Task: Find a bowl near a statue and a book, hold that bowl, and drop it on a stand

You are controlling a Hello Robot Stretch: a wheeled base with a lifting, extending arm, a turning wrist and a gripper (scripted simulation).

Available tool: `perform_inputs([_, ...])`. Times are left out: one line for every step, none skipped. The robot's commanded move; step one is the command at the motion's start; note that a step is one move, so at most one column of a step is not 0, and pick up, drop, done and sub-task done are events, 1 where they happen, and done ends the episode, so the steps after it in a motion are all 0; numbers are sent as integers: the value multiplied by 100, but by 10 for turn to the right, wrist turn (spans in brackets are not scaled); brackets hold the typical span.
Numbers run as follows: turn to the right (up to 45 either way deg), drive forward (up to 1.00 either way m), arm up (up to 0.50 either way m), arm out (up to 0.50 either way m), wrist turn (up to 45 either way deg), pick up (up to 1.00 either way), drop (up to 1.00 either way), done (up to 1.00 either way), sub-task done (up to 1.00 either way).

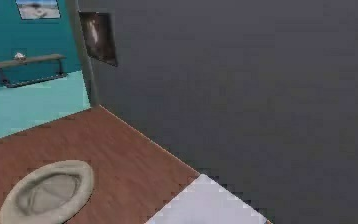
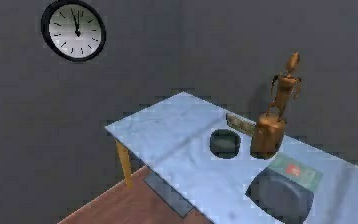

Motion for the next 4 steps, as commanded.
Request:
perform_inputs([450, 0, 0, 0, 0, 0, 0, 0, 0])
perform_inputs([450, 0, 0, 0, 0, 0, 0, 0, 0])
perform_inputs([-450, 0, 0, 0, 0, 0, 0, 0, 0])
perform_inputs([-240, 0, 0, 0, 0, 0, 0, 0, 0])
